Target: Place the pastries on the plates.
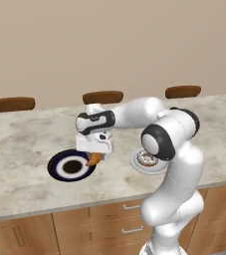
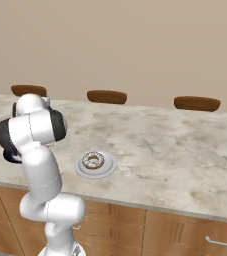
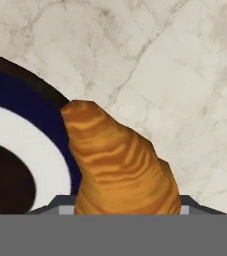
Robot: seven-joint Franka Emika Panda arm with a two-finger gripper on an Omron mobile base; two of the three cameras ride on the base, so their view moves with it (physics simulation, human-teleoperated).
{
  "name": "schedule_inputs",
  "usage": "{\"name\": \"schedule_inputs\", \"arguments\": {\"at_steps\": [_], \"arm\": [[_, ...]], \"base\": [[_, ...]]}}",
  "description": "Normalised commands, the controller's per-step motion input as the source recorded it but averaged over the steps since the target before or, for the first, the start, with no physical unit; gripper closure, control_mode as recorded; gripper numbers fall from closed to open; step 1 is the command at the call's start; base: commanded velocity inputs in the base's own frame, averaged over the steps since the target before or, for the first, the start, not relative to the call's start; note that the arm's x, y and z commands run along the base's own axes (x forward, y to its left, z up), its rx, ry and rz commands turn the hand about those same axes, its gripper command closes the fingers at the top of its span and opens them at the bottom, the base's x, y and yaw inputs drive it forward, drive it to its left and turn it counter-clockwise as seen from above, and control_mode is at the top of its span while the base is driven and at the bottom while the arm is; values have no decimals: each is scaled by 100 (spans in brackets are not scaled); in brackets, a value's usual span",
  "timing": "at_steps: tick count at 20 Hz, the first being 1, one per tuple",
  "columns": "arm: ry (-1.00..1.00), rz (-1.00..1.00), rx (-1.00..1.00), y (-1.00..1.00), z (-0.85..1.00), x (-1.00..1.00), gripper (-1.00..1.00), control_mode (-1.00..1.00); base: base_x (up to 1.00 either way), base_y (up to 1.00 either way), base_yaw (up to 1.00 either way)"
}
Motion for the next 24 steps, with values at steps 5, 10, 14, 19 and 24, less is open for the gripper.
{"name": "schedule_inputs", "arguments": {"at_steps": [5,10,14,19,24], "arm": [[0,0,-7,76,0,6,100,-100],[-2,0,-2,32,0,27,100,-100],[0,0,0,20,-7,19,100,-100],[0,0,0,25,-18,6,-100,-100],[0,0,0,7,-5,8,-100,-100]], "base": [[0,0,0],[0,0,0],[0,0,0],[0,0,0],[0,0,0]]}}
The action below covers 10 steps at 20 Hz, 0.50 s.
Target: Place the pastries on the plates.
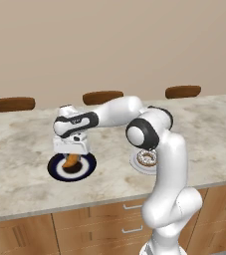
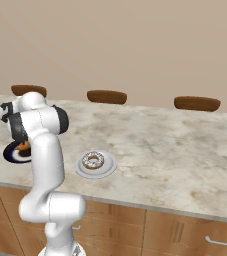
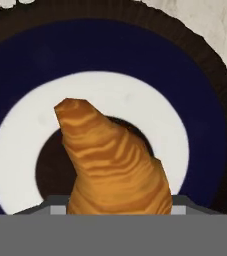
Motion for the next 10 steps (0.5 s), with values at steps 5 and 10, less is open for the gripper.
{"name": "schedule_inputs", "arguments": {"at_steps": [5,10], "arm": [[0,0,0,0,5,0,-100,-100],[-13,0,-2,-1,37,-25,-100,-100]], "base": [[0,0,0],[0,0,0]]}}
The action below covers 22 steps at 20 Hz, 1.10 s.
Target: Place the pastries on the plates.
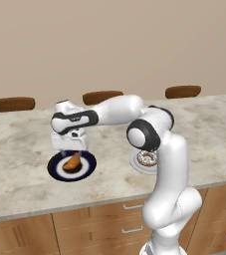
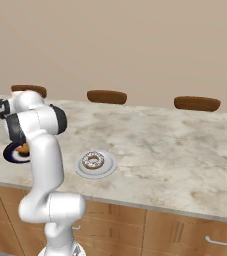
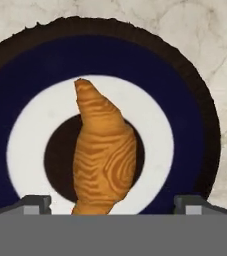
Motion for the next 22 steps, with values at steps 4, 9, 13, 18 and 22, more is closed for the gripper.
{"name": "schedule_inputs", "arguments": {"at_steps": [4,9,13,18,22], "arm": [[-36,0,-12,-36,85,-80,-100,-100],[-32,0,-1,-81,100,-89,-100,-100],[-26,0,0,-100,100,-79,-100,-100],[-24,0,2,-100,100,-78,-100,-100],[-21,0,7,-100,99,-48,-100,-100]], "base": [[0,0,0],[0,0,0],[0,0,0],[0,0,0],[0,0,0]]}}
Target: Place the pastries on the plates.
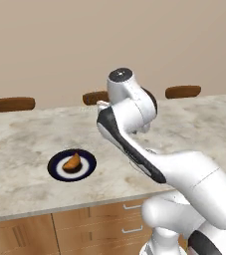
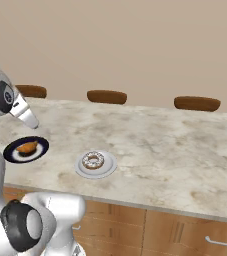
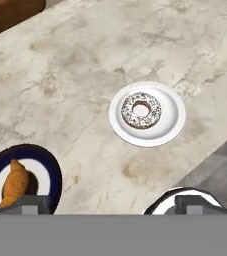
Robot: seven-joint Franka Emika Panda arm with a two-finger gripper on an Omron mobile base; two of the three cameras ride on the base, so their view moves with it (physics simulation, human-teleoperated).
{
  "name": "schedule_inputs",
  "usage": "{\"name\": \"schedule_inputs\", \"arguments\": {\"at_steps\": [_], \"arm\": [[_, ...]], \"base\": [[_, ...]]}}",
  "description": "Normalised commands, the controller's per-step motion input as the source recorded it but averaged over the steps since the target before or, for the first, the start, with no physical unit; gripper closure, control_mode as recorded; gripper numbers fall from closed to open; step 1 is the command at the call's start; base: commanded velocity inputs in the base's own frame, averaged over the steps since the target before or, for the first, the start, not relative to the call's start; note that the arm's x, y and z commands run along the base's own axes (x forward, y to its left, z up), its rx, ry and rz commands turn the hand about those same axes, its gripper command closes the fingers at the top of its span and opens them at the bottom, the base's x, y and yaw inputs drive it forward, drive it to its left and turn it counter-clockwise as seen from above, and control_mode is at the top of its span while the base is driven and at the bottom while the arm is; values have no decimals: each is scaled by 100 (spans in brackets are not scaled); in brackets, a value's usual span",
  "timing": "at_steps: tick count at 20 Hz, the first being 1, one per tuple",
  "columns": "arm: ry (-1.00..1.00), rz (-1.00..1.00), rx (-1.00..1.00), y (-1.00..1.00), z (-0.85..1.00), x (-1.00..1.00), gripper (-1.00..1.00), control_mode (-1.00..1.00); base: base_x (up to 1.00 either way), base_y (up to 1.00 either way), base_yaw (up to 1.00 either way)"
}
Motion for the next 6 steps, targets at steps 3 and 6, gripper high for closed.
{"name": "schedule_inputs", "arguments": {"at_steps": [3,6], "arm": [[-14,0,11,-100,93,-17,-100,-100],[-11,0,13,-100,77,-3,-100,-100]], "base": [[0,0,0],[0,0,0]]}}
